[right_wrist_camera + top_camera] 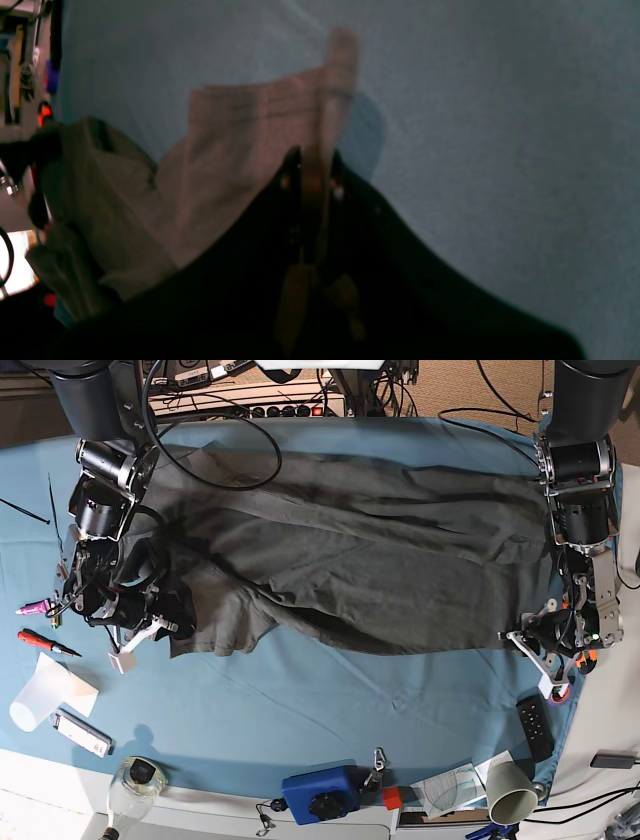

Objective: Fold the T-shirt properly
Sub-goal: 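Lift the hem with both grippers and fold it toward the collar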

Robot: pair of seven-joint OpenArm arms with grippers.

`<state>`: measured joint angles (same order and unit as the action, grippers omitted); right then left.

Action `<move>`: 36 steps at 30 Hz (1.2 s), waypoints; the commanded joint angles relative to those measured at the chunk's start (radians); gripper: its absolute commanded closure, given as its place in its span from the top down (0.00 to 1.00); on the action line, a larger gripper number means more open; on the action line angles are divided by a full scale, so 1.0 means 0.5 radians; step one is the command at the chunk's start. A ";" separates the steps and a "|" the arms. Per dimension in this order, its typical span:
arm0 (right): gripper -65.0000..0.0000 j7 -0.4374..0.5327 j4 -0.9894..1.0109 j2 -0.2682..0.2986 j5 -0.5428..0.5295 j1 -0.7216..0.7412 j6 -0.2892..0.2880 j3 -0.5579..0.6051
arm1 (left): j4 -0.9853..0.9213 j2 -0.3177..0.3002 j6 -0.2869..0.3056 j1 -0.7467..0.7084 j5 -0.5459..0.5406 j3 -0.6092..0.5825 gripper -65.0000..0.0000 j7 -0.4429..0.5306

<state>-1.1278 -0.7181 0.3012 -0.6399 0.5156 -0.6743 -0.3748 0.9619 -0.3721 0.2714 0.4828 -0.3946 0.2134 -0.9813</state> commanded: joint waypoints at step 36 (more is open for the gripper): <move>0.00 -0.294 -0.656 0.019 -0.116 0.353 -0.003 0.005 | 0.283 -0.223 0.051 0.066 -0.554 -0.002 0.00 -0.543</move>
<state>-1.2949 -1.0271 0.2985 -0.6724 0.6605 -0.6743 -0.3721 1.0828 -0.4667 0.2928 0.4877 -0.6552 0.2100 -1.2579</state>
